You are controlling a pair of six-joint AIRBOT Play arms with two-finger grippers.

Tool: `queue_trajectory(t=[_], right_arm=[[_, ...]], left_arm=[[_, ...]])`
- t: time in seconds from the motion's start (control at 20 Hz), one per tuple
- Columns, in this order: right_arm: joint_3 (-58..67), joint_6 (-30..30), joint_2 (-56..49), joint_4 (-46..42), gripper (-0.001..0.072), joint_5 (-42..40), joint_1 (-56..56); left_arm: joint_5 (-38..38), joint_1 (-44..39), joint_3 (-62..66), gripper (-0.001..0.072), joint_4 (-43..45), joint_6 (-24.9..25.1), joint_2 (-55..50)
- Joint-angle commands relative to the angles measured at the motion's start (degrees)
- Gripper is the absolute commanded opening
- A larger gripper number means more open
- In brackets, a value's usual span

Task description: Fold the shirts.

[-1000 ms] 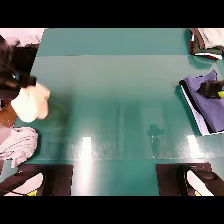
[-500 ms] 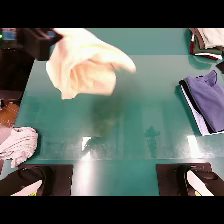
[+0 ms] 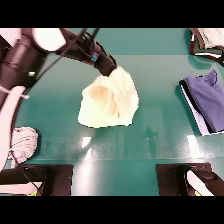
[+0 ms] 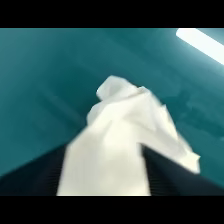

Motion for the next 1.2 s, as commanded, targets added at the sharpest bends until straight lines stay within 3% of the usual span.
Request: queue_trajectory(t=[0.0,0.2,0.35,0.7,0.8,0.9,1.15], right_arm=[[0.07,0.00,0.00,0.42,0.0018,0.24,0.02],[0.07,0.00,0.00,0.44,0.0018,0.22,0.02],[0.07,0.00,0.00,0.44,0.0018,0.31,0.02],[-1.51,0.00,0.02,0.46,0.0018,-0.31,0.02],[-3.65,0.00,0.00,0.50,0.0018,-0.24,0.02],[-5.62,0.00,0.02,0.48,0.0018,-0.31,0.02],[-7.45,0.00,0.02,0.50,0.0018,-1.73,0.02]], left_arm=[[-4.52,2.89,0.11,0.0611,5.09,-1.77,-2.80],[-19.12,14.27,-3.21,0.0610,-1.20,-6.36,-0.85],[-18.32,22.05,-19.28,0.0610,-10.27,-6.14,2.86],[3.69,26.23,-61.83,0.0611,-13.57,-10.82,22.14],[6.86,26.23,-67.80,0.0611,-21.64,-10.21,23.87],[8.96,25.81,-71.60,0.0611,-28.83,-6.58,23.85],[20.59,19.02,-74.53,0.0610,-33.16,-6.10,23.41]])
